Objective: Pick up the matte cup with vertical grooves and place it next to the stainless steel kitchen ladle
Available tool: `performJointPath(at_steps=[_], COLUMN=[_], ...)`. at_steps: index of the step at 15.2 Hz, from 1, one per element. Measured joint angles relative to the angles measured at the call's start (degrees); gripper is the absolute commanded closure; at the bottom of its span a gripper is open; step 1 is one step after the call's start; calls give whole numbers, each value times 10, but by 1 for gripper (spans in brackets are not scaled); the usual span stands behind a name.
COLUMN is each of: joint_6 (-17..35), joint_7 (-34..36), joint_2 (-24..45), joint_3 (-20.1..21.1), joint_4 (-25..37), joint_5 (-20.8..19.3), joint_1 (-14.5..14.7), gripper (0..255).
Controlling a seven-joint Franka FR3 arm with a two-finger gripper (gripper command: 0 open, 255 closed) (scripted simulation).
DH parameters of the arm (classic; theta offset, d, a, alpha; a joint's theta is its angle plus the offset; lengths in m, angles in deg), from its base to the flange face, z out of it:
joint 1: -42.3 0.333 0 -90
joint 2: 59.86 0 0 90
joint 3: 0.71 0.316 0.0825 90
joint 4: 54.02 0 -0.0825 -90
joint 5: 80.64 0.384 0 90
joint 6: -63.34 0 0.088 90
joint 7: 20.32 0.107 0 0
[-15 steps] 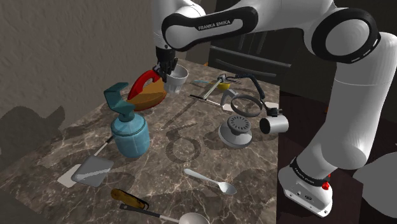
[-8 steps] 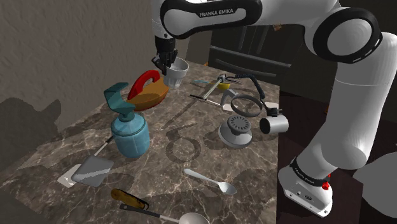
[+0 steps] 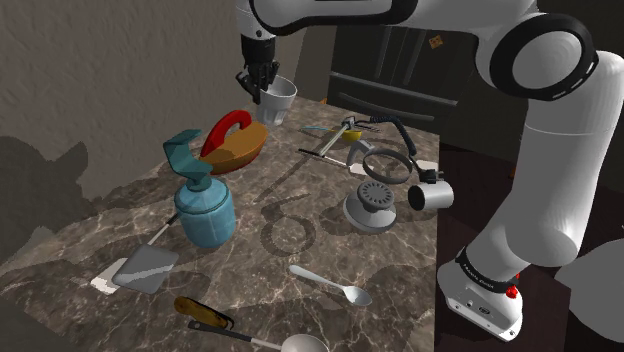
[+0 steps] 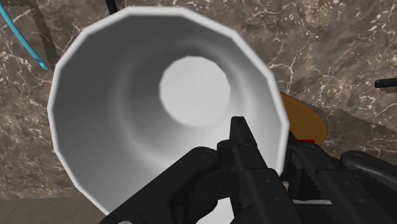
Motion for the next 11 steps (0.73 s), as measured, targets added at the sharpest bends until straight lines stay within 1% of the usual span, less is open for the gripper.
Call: performJointPath(at_steps=[2, 3, 5, 11], joint_6=[-13, -11, 0, 41], joint_7=[-2, 1, 12, 43], joint_2=[1, -9, -42, -170], joint_3=[0, 2, 7, 26], joint_4=[14, 1, -43, -208], joint_5=[0, 2, 10, 47], joint_1=[1, 1, 1, 2], gripper=[255, 255, 255, 255])
